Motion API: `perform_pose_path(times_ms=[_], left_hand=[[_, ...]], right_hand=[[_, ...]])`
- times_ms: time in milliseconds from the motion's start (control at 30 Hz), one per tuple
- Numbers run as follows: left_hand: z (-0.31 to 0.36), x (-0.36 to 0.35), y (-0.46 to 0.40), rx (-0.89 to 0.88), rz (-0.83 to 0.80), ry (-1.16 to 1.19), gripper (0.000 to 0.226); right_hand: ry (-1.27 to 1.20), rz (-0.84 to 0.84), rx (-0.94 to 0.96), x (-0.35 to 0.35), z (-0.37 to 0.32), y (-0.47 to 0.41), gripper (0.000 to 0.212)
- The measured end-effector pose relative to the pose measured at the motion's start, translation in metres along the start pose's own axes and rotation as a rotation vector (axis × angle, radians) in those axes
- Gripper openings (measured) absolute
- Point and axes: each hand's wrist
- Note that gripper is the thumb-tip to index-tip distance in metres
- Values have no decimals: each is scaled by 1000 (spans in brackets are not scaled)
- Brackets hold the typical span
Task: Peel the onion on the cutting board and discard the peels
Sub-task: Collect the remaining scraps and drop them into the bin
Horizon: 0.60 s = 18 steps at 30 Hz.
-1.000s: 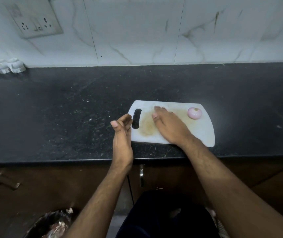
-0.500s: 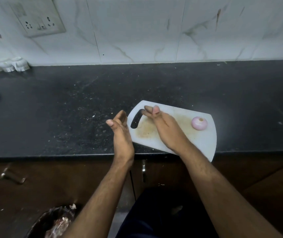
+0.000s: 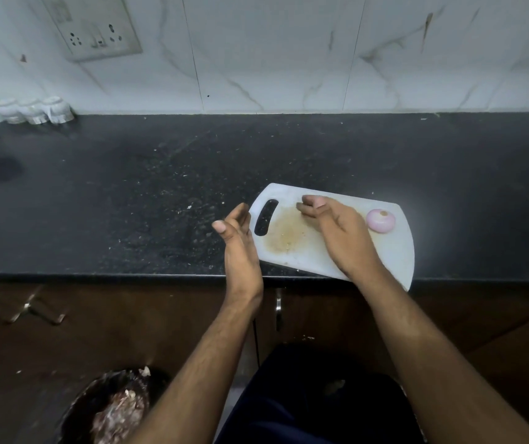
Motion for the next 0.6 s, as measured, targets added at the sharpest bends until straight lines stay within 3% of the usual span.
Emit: perform_pose_path(times_ms=[67, 133, 167, 233, 300, 333, 400, 433, 500, 567, 600], left_hand=[[-3, -2, 3, -11, 5, 17, 134], [-6, -4, 4, -19, 12, 44, 133], [-7, -6, 5, -24, 17, 55, 133], [-8, -9, 7, -26, 32, 86, 134], [-8, -11, 9, -26, 50, 128, 136], [-9, -10, 9, -27, 57, 142, 136], [-9, -10, 9, -24, 60, 155, 135], [-9, -9, 8, -22, 56, 157, 135], [-10, -8, 8, -21, 51, 150, 135], [-10, -8, 8, -25, 55, 139, 135], [-10, -8, 7, -25, 57, 140, 135]], right_hand=[[364, -44, -38, -3, 2, 6, 56], [556, -243, -14, -11, 1, 16, 63], [527, -326, 19, -16, -1, 19, 64], [210, -450, 26, -22, -11, 23, 67], [-81, -374, -1, -24, -16, 22, 70], [-94, -248, 6, -23, -16, 18, 66], [164, -11, 39, -19, -9, 9, 53], [315, -20, 50, -16, -6, 8, 50], [399, -254, 62, -12, -1, 12, 53], [195, -433, 44, -8, -2, 19, 55], [28, -438, 8, -7, -4, 21, 54]])
Point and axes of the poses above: each hand's wrist, its own y-axis away from the middle knuckle, its own x-axis out of the back of the hand, z = x × y, and after that the axes turned 4 degrees about y, right-handed
